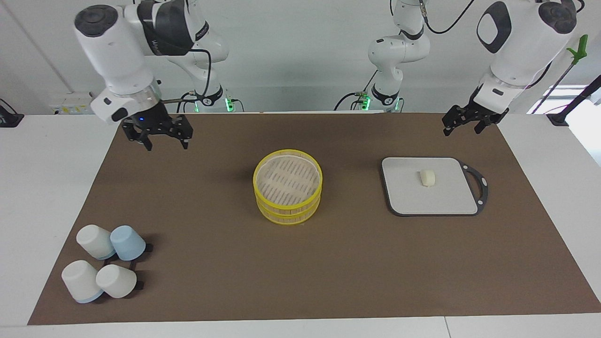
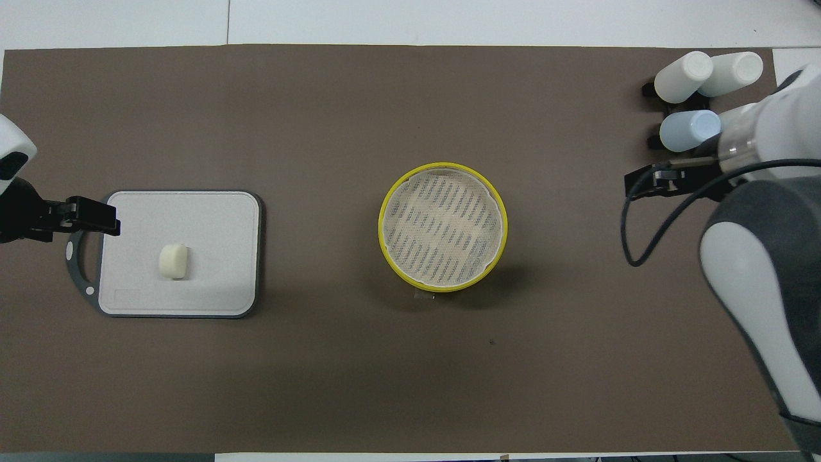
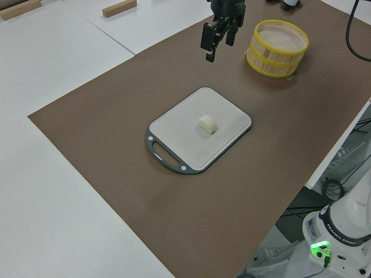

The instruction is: Place bun in steamer

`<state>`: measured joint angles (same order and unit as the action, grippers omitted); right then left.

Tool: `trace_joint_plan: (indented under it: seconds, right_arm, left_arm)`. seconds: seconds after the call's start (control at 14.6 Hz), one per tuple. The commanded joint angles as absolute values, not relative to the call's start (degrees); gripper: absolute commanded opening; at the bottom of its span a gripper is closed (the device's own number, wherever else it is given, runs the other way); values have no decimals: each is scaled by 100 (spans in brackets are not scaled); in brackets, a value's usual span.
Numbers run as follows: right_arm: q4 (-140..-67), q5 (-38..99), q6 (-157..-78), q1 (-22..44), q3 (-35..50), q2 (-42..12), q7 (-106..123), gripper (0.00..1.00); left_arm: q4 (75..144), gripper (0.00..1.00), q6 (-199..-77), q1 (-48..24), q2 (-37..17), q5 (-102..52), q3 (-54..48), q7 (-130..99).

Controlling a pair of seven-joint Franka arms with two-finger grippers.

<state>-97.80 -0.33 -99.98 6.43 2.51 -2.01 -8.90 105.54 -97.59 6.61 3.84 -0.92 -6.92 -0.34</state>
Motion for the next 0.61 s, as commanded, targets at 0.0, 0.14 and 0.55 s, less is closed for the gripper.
trace_joint_plan:
  seconds: [0.0, 0.14, 0.55]
  right_arm:
    - [-9993, -53, -10484, 1009, 255, -439, -1361, 98]
    - [-10220, -53, -10887, 1299, 255, -553, -1651, 96]
    - [-10775, 18, -11786, 1898, 255, -878, -2346, 92]
  left_arm:
    - [11529, 100, -10614, 738, 651, -88, -694, 176]
    - [11934, 100, -11028, 835, 589, -88, -694, 158]
    - [12770, 100, -12593, 826, -95, -88, -694, 325]
